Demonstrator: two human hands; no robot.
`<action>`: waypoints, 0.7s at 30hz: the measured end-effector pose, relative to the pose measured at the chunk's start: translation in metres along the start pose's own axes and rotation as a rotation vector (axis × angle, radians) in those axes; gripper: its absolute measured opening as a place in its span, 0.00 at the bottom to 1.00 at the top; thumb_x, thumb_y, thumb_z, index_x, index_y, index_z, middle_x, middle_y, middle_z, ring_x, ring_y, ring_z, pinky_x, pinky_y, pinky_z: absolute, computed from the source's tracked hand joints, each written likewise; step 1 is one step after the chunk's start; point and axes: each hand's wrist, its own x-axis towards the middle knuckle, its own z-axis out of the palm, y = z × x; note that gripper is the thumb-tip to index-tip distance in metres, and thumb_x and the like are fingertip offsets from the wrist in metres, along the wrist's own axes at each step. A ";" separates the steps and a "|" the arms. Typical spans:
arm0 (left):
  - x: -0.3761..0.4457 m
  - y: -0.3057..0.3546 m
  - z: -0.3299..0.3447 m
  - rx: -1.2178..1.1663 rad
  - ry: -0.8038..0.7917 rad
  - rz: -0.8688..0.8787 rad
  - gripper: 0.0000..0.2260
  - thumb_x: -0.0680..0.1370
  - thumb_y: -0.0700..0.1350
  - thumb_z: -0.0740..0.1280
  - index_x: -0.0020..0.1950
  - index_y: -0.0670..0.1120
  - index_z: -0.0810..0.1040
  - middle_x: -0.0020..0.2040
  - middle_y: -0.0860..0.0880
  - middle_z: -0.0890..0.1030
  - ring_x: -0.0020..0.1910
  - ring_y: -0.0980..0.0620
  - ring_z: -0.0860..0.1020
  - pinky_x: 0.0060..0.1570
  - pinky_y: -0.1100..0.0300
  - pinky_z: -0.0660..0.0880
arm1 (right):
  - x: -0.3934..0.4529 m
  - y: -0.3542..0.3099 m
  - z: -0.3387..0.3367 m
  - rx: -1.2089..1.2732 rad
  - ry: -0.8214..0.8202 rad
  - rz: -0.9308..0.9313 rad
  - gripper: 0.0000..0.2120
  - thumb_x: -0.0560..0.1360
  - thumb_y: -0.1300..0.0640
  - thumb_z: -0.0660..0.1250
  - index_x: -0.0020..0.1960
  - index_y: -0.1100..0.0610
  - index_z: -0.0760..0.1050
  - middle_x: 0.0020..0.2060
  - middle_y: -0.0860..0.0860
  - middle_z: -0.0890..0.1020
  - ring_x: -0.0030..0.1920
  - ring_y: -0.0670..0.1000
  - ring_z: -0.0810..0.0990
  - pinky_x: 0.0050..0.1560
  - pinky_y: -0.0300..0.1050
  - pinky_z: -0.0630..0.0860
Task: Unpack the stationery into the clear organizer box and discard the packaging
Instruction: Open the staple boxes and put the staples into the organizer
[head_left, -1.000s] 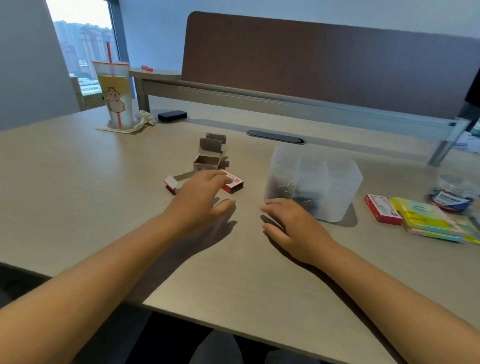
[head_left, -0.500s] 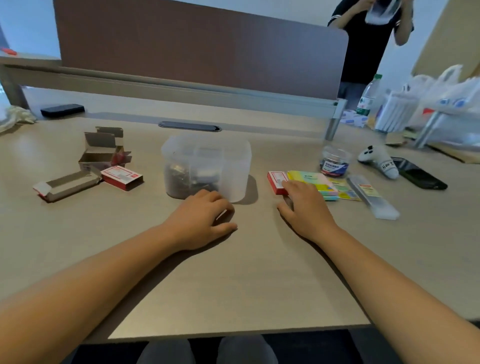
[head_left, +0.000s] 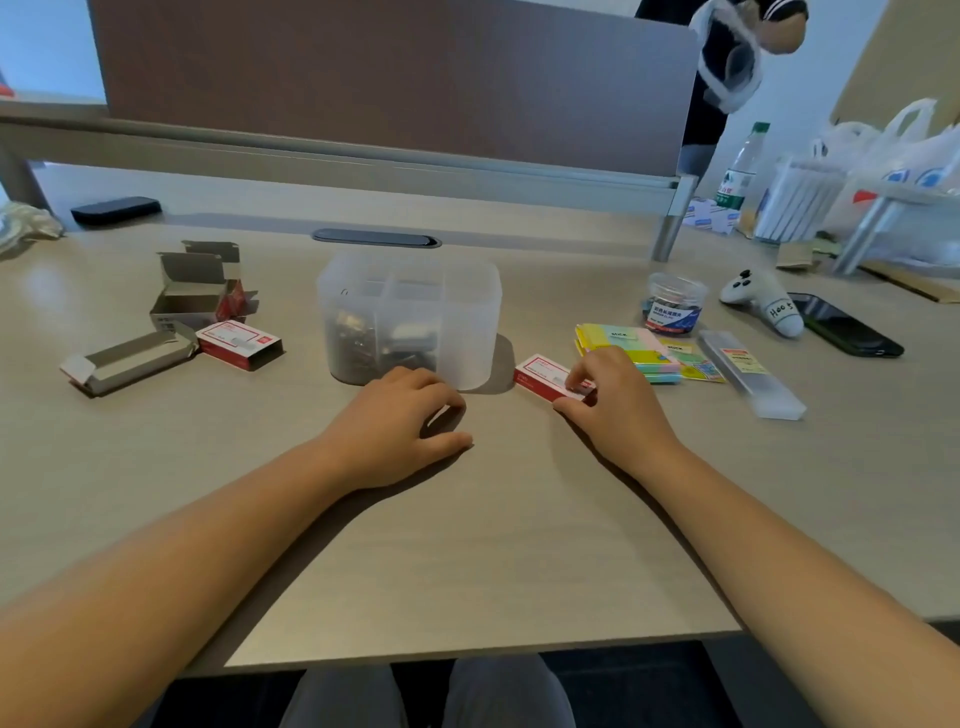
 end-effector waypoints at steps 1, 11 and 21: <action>0.000 0.000 0.000 -0.008 0.005 -0.002 0.21 0.74 0.57 0.61 0.64 0.50 0.71 0.65 0.50 0.72 0.64 0.51 0.66 0.64 0.58 0.65 | 0.001 0.000 0.000 0.034 -0.001 0.019 0.12 0.72 0.58 0.67 0.53 0.59 0.72 0.57 0.56 0.73 0.52 0.50 0.70 0.47 0.37 0.63; -0.012 -0.004 -0.008 -0.293 0.009 -0.070 0.32 0.70 0.53 0.69 0.70 0.49 0.62 0.69 0.50 0.68 0.67 0.53 0.66 0.62 0.63 0.65 | -0.018 -0.029 -0.001 0.574 -0.182 -0.195 0.23 0.66 0.64 0.72 0.50 0.44 0.67 0.45 0.42 0.75 0.50 0.47 0.76 0.49 0.34 0.76; -0.022 -0.020 -0.022 -0.545 0.133 -0.134 0.18 0.71 0.45 0.69 0.59 0.46 0.72 0.56 0.50 0.77 0.52 0.57 0.71 0.42 0.73 0.70 | -0.012 -0.059 0.013 0.557 -0.054 -0.199 0.18 0.67 0.57 0.72 0.43 0.46 0.63 0.46 0.45 0.75 0.49 0.47 0.74 0.45 0.25 0.72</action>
